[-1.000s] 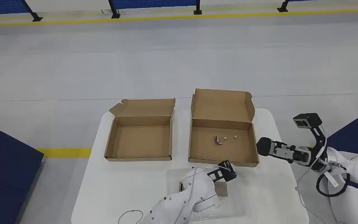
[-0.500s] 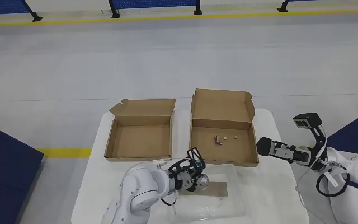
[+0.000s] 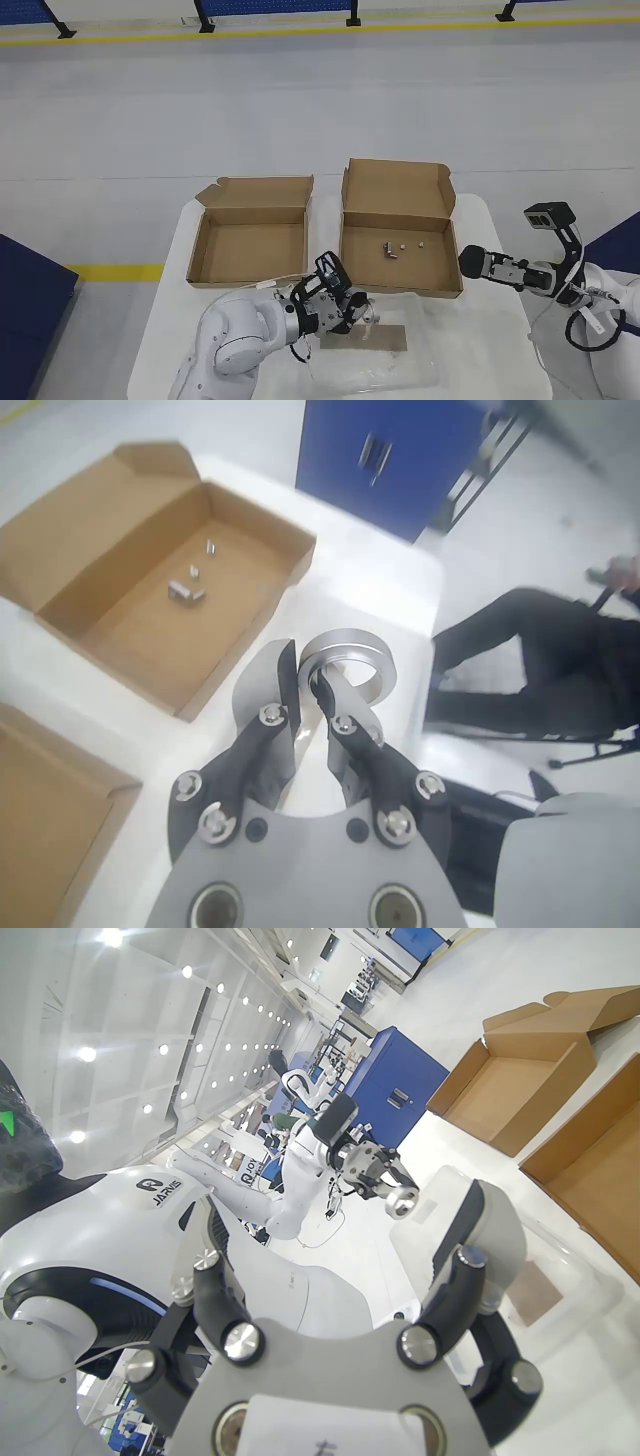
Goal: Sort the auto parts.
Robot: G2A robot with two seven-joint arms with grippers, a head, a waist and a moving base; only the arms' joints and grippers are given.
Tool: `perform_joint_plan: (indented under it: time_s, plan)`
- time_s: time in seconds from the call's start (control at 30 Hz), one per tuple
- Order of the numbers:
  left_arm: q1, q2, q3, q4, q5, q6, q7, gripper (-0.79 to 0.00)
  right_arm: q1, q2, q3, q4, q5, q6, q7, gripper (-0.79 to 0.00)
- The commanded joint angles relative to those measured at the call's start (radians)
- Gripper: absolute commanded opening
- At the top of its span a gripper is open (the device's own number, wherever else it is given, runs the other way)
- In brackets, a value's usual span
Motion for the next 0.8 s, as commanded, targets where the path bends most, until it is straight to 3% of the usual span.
perform_joint_plan:
  time_s: [0.0, 0.1, 0.2, 0.53, 0.77]
  plan:
    - [0.002, 0.01, -0.032, 0.025, -0.121, -0.093, 0.046, -0.785, 0.0, 0.0, 0.0, 0.0, 0.0, 0.0, 0.0, 0.0]
    - [-0.007, 0.027, -0.067, 0.079, -0.239, -0.21, 0.084, -0.785, 0.0, 0.0, 0.0, 0.0, 0.0, 0.0, 0.0, 0.0]
    - [-0.035, 0.043, -0.066, 0.099, -0.319, -0.213, 0.119, -0.785, 0.0, 0.0, 0.0, 0.0, 0.0, 0.0, 0.0, 0.0]
    - [-0.035, 0.043, -0.066, 0.099, -0.319, -0.213, 0.119, -0.785, 0.0, 0.0, 0.0, 0.0, 0.0, 0.0, 0.0, 0.0]
    - [-0.055, 0.055, -0.03, 0.044, -0.462, -0.213, 0.31, -0.785, 0.0, 0.0, 0.0, 0.0, 0.0, 0.0, 0.0, 0.0]
